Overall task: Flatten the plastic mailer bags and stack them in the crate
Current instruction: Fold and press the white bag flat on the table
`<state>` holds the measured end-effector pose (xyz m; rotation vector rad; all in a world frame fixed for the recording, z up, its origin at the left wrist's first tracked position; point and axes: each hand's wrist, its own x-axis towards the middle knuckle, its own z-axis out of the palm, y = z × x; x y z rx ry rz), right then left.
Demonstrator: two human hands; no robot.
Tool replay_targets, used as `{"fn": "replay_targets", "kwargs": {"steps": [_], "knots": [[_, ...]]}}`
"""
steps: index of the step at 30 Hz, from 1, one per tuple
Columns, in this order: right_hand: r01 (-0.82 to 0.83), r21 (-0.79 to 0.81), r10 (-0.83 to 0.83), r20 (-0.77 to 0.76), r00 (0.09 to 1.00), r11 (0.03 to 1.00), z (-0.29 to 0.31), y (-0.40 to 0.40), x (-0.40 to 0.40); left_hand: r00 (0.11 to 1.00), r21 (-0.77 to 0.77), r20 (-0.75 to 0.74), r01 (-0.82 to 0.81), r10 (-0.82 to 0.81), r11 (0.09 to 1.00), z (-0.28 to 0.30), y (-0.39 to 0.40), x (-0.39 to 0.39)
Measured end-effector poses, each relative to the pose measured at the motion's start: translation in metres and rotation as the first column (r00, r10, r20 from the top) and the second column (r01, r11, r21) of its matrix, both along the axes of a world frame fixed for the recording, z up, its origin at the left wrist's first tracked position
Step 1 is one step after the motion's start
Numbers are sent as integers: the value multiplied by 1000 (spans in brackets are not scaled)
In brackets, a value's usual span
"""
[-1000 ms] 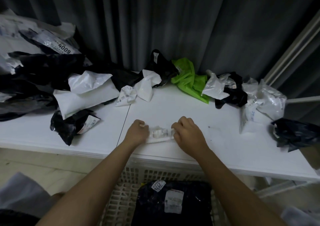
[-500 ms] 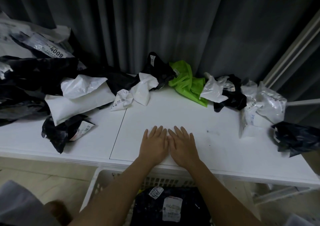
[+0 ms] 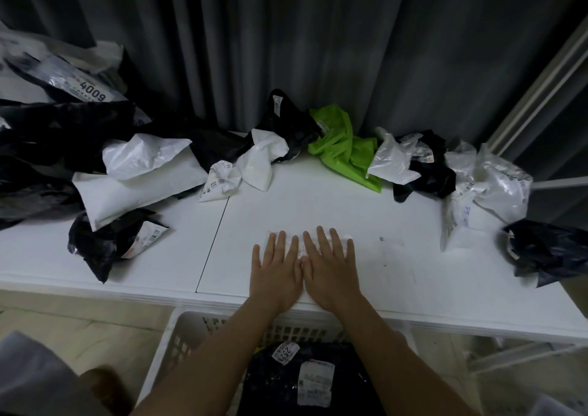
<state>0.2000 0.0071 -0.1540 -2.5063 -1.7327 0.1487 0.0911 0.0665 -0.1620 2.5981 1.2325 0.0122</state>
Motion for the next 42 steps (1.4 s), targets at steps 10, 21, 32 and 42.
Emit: {"fn": "replay_targets", "kwargs": {"steps": [10,21,32,42], "knots": [[92,42,-91,-30,995,995,-13,-8,2,983,111,-34,185,-182,976,4,11,15],[124,12,-123,-29,992,992,-17,-8,1,988,129,21,147,-151,981,-11,7,12],[105,-81,-108,-34,994,991,-16,-4,4,985,60,-1,170,-170,984,-3,12,13],[38,21,-35,-122,992,999,23,37,10,961,264,198,-244,195,933,38,134,-22]]}}
